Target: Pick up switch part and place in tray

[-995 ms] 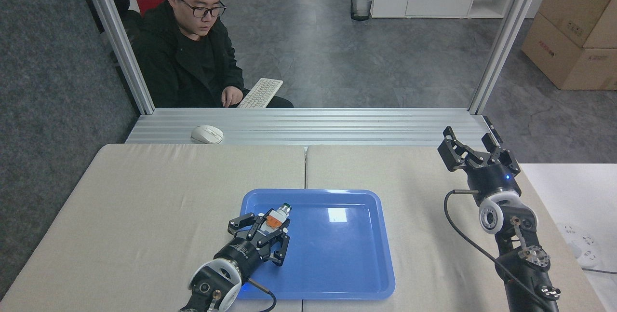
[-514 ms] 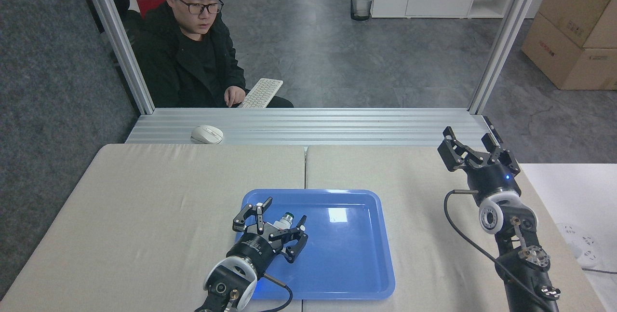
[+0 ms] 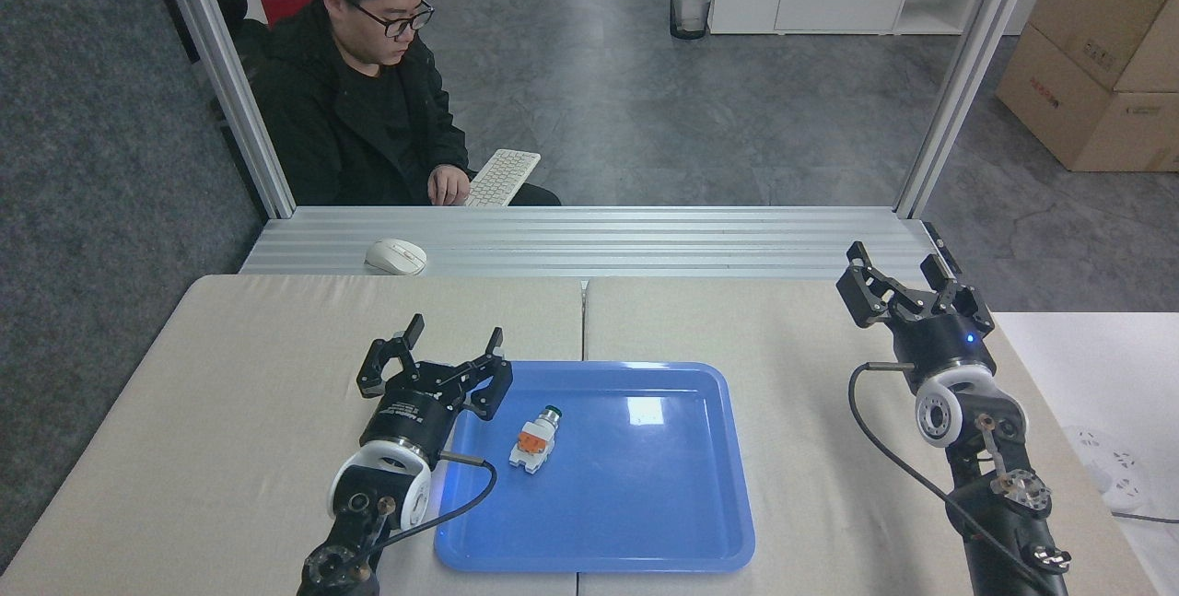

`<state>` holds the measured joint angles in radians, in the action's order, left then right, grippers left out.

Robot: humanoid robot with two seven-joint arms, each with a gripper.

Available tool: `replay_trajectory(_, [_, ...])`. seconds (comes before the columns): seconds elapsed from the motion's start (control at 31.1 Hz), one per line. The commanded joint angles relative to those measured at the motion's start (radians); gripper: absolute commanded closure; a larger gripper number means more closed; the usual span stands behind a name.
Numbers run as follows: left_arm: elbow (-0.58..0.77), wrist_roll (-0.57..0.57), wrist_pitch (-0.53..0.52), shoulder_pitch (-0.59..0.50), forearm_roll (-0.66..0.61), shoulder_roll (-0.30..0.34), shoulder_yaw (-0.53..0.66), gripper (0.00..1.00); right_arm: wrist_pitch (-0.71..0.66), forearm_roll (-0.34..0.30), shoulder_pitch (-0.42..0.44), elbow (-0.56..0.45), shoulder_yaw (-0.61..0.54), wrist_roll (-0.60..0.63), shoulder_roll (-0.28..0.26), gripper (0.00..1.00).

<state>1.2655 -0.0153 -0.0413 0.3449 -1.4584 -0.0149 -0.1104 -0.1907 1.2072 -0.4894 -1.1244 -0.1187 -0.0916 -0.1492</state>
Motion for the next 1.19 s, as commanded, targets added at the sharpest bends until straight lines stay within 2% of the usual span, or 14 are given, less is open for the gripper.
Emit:
replay_trajectory(0.0, [-0.017,0.002,0.018,0.081,0.066,0.144,0.207,0.01,-0.001,0.000,0.000,0.000,-0.001,0.000,0.000,0.00])
replay_trajectory(0.29, [-0.041,0.002,0.018,0.106,0.187,0.196,0.229,0.01,0.000,0.000,0.000,0.000,0.001,0.000,0.000,0.00])
replay_trajectory(0.61, [-0.015,0.002,0.020,0.100,0.170,0.193,0.227,0.01,0.000,0.000,0.000,0.000,0.001,0.000,0.000,0.00])
replay_trajectory(0.71, [0.000,0.005,0.020,0.094,0.168,0.190,0.216,0.03,0.000,0.000,0.000,0.000,-0.001,0.000,0.000,0.00])
replay_trajectory(1.16, [0.029,0.000,0.020,0.094,0.167,0.177,0.155,0.01,0.000,0.000,0.000,0.000,-0.001,0.000,0.000,0.00])
